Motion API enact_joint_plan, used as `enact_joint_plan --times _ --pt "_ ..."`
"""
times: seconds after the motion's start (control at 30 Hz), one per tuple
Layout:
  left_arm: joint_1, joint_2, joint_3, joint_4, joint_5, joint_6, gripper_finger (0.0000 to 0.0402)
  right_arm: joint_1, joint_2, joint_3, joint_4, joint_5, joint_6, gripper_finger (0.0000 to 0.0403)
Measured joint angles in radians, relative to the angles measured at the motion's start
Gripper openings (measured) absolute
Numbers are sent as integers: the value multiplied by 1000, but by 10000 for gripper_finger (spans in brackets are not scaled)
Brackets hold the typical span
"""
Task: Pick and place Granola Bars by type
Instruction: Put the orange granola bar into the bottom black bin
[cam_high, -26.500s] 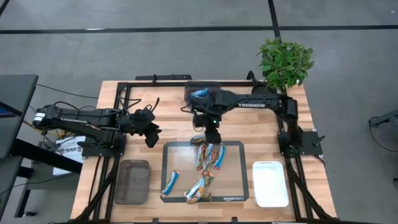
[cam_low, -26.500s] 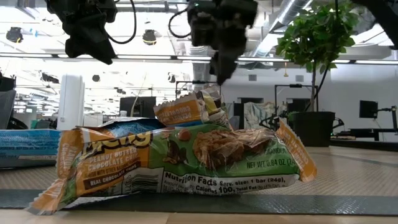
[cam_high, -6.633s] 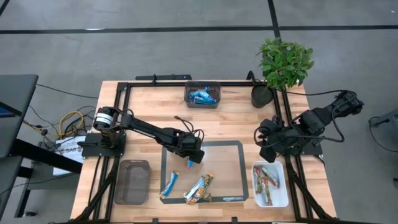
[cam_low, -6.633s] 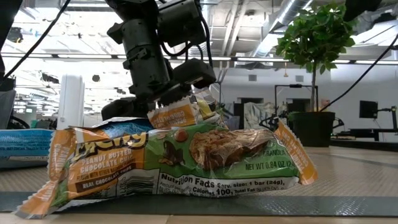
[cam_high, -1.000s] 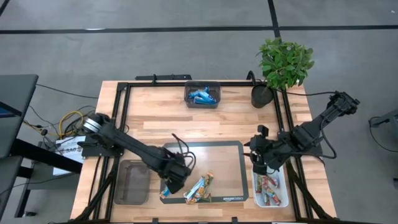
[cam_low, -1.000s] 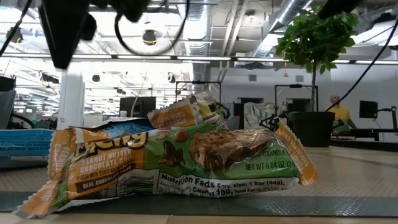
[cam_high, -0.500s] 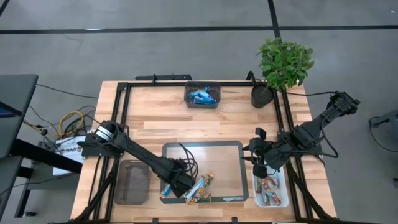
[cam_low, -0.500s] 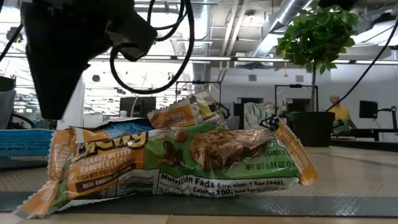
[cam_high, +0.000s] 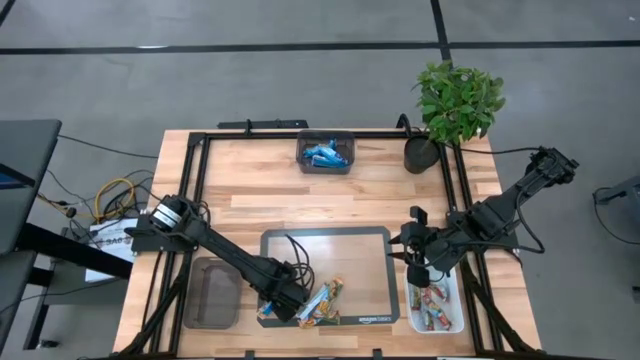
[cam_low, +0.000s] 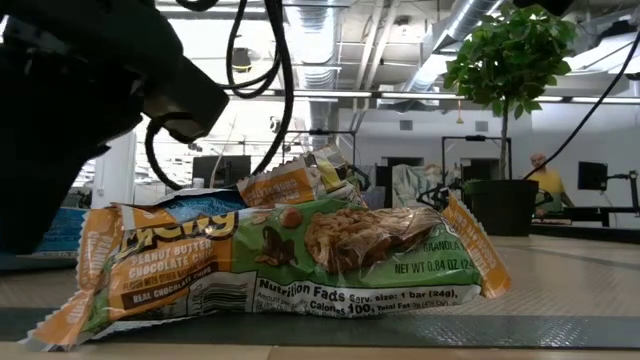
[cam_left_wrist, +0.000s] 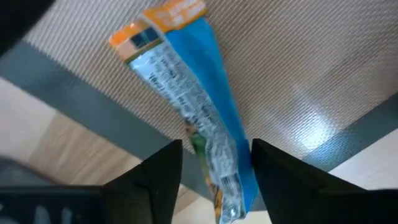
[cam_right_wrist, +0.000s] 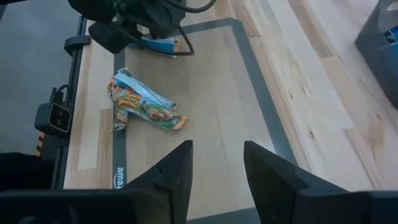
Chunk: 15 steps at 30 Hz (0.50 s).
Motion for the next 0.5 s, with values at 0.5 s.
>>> enact_joint_plan --times 0.5 --pt "1 0 -3 -1 -27 -15 51 -9 0 0 111 0 -97 132"
